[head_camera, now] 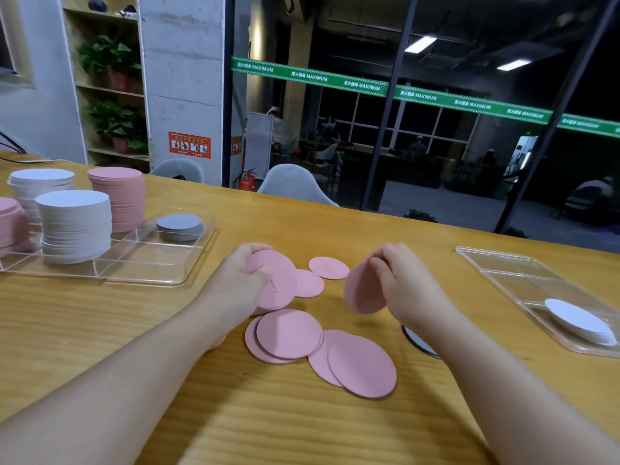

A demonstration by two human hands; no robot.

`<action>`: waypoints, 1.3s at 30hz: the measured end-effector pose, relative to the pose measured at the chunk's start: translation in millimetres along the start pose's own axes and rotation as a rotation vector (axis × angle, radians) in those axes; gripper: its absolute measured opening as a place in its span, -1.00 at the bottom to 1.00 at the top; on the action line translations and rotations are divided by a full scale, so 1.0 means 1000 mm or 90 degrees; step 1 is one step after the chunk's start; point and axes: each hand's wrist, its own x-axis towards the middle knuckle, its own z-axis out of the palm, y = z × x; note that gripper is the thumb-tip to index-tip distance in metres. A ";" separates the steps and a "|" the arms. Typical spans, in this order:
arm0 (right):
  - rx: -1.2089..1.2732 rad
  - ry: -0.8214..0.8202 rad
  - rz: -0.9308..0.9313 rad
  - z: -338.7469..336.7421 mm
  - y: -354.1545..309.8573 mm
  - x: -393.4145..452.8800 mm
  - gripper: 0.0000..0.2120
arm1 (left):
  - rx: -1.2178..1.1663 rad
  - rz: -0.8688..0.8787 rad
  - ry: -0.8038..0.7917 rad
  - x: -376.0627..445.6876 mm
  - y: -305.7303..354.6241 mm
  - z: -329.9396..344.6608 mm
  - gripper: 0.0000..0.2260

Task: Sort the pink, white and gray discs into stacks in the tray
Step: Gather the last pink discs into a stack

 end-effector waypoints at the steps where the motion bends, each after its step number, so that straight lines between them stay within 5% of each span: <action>1: 0.067 0.021 -0.008 0.003 -0.002 -0.001 -0.83 | -0.006 0.001 -0.005 -0.001 0.001 0.001 -0.71; 7: 0.319 -0.027 0.038 0.025 -0.024 -0.015 -0.82 | 0.026 0.064 -0.038 -0.006 0.005 0.001 -0.64; 20: 0.373 -0.042 0.086 0.035 -0.031 -0.019 -0.90 | 0.018 0.142 -0.124 -0.011 0.007 0.006 -0.75; 27: 0.176 -0.169 0.006 0.026 -0.033 -0.026 -0.92 | 0.131 0.184 -0.051 -0.010 0.005 0.001 -0.65; 33: -0.055 -0.369 -0.085 0.027 -0.040 -0.033 -0.32 | 0.173 0.153 0.031 -0.003 0.001 -0.002 -0.64; 39: -0.052 -0.343 -0.109 0.026 -0.042 -0.034 -0.32 | 0.200 0.137 -0.005 -0.007 0.004 -0.002 -0.60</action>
